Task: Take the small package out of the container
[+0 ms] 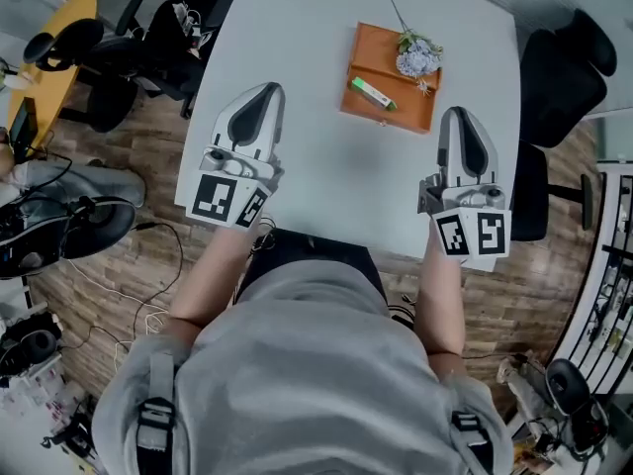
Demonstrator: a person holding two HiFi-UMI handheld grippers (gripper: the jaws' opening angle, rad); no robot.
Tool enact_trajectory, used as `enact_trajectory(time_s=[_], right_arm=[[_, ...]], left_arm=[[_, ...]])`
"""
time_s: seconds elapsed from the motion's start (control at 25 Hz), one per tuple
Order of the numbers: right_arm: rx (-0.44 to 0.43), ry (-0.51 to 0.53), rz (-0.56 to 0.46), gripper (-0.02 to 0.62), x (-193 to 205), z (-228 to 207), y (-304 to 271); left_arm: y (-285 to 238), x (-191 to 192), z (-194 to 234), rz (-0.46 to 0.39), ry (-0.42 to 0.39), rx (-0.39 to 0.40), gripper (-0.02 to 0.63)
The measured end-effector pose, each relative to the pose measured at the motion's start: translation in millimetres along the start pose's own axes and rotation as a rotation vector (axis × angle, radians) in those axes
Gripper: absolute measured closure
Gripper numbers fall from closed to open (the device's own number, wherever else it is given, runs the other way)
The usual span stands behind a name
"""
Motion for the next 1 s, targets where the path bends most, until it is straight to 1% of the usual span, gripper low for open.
enact_trajectory(time_s=[0.24,0.36,0.44,0.56,0.68,0.8,0.92,1.0], right_arm=[[0.001,-0.031,0.033,0.541,24,-5,-12],[0.022,-0.021,0.036,0.541,31,-6,-21],[0.036,-0.005,0.034,0.541,33,-7,-27],[0.047,0.011,0.055,0.541,43,-11,-34],[0.048,0.008,0.094,0.541,62,-12,-42],[0.021,0.011,0.141,0.541,83,-10,-51],[-0.02,0.013,0.22,0.541,110,-12,-61],[-0.041,0.002,0.284,0.541,134,-14,-63]], left_arm=[[-17,16,9,0.017,0.009,0.003,0.586],[-28,24,19,0.013,0.026,0.017,0.586],[-35,26,24,-0.005,0.036,0.024,0.586],[-45,32,30,-0.006,0.041,0.046,0.586],[-51,48,39,0.015,0.066,0.054,0.586],[-52,64,49,0.033,0.086,0.05,0.586],[-58,79,57,0.052,0.103,0.047,0.586],[-61,86,61,0.064,0.101,0.049,0.586]])
Point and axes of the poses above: the fingertips, and each gripper's own axes: y backward along the fingers, z to its left, x out of its underside, the point moved 2 cm from there along y, backward along the fingers, and after that the axes turned 15 degrees about -z, right-handed, at the moved point
